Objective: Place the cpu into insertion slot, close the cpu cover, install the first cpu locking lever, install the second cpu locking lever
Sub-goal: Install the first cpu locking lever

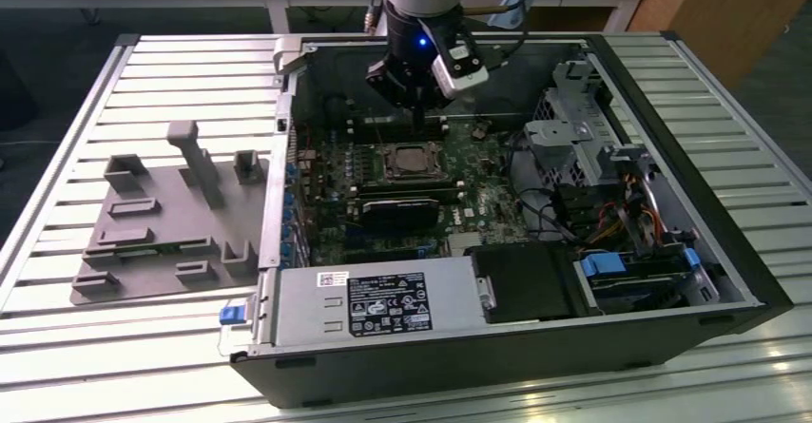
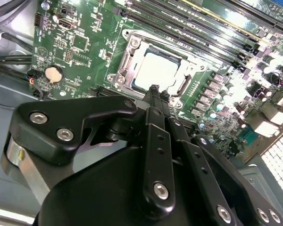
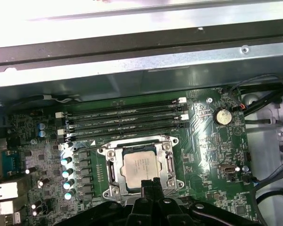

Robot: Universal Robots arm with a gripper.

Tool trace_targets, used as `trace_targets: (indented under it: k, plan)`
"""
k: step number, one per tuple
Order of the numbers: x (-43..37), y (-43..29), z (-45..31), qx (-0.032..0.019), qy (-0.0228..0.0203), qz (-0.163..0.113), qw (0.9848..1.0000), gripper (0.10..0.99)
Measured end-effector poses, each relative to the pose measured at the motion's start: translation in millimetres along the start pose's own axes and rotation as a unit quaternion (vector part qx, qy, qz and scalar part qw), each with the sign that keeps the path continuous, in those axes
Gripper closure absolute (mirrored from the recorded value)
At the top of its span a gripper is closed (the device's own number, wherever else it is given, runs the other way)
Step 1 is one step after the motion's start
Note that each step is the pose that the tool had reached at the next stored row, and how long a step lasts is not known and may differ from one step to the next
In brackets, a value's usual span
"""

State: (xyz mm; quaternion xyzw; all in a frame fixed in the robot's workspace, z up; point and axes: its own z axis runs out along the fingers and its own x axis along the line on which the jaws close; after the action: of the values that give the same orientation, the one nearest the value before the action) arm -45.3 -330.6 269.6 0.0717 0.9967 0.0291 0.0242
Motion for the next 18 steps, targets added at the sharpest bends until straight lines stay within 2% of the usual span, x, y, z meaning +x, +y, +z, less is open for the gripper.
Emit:
trace_targets:
  k: [5,18]
  plan:
    - [10.0,-1.4,-0.5,-0.0001,0.0,0.0,1.0,0.984]
    - [43.3,-6.2,-2.2,-0.0002,-0.0005,0.0,1.0,0.984]
